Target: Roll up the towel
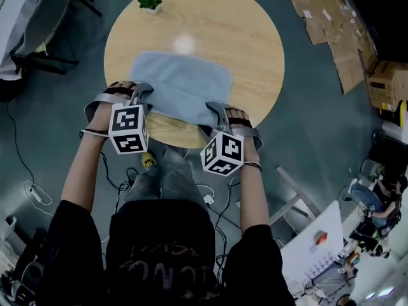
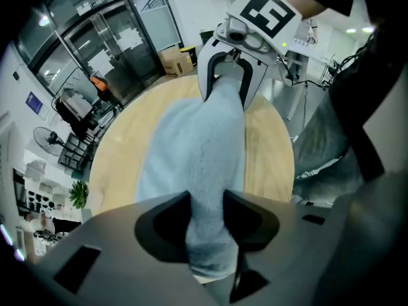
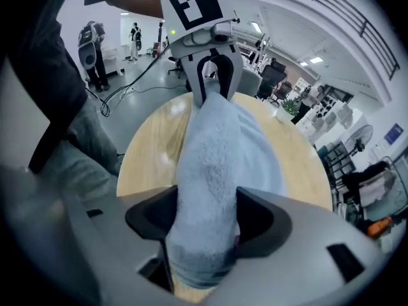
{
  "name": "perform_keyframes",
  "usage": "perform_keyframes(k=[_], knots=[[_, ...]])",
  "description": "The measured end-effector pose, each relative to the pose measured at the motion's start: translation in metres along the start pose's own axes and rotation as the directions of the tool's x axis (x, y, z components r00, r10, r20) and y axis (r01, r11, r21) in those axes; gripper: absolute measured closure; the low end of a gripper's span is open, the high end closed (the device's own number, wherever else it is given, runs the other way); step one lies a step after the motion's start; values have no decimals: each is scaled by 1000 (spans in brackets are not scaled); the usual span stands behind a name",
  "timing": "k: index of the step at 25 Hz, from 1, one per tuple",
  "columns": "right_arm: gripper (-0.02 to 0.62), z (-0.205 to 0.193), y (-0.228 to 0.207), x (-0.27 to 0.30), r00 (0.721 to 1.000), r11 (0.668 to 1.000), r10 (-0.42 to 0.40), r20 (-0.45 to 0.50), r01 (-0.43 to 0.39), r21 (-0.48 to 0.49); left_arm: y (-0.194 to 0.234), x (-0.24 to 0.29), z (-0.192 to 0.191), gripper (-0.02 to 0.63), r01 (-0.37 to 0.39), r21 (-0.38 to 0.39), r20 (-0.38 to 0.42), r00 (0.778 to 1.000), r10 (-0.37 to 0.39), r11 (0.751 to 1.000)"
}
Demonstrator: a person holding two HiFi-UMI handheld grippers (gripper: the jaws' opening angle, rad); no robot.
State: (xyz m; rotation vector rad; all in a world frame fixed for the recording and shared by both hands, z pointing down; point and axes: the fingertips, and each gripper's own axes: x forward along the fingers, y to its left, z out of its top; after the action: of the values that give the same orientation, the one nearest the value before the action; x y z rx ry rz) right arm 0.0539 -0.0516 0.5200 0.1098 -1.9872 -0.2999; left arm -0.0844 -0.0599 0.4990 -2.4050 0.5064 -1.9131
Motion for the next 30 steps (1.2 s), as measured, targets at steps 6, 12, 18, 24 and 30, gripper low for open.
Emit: perform_keyframes(k=[6,12,18,24,30], knots=[[460,4,26,-12,994,994,105,4,-105,29,-37,-14,-3,506,174,-45,-1,985,-175,984],[437,11,37,-24,983,979,178,54,-182,94,-51,-27,-7,495,252,-127,88,966,-242,959],[390,14,-6,-25,996,995,74,58,-78,67,-3,-31,-4,451,131,-137,126,985,-114,982],[380,15,-45,-23,996,997,30,87,-36,66,39,-25,-3,448,83,-200,159,986,-52,976],[385,16,-81,-11,993,996,34,111,-42,73,77,-11,-4,453,26,-227,141,990,6,973]])
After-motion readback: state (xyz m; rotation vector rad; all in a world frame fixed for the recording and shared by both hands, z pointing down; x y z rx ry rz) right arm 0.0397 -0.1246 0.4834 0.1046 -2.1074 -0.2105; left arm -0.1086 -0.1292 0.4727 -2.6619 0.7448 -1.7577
